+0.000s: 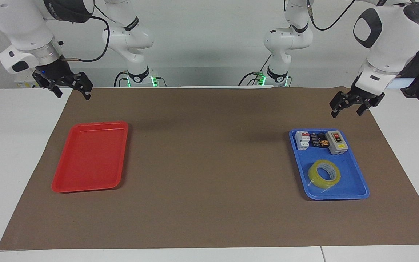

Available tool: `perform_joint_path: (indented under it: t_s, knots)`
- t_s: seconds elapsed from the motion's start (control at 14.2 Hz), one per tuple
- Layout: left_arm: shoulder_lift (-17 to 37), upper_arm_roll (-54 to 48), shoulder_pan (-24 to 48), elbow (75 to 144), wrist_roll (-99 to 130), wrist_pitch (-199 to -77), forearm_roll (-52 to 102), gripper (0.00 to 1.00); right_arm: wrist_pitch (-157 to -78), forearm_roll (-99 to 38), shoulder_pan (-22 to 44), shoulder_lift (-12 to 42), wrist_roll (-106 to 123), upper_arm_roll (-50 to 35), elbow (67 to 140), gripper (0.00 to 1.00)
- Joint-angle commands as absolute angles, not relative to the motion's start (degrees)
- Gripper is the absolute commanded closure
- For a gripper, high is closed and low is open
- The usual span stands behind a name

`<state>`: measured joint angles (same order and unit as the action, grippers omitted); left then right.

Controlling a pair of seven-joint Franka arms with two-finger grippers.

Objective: Place and move tape with both arms
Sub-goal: 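Reach the left gripper down to the yellow tape roll in the blue tray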

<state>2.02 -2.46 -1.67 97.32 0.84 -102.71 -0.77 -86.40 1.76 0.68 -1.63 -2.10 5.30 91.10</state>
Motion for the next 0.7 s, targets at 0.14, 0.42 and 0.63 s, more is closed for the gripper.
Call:
perform_joint_path:
  t_s: [0.14,0.42,0.63]
  knots:
    - [10.9,-2.5,-4.2,97.8,-2.1,-114.0,-0.3,0.00,-86.2,1.6,0.4,-2.5,-0.7,5.3,92.0,0.00]
    - [17.0,-2.5,-4.9,100.6,-2.1,-125.2,-0.3,0.00,-86.2,1.5,0.4,-2.5,-0.8,5.3,92.0,0.00]
    - [21.1,-2.5,-4.6,102.7,-2.0,-131.6,-0.3,0.00,-86.2,1.5,0.4,-2.5,-0.8,5.3,92.0,0.00]
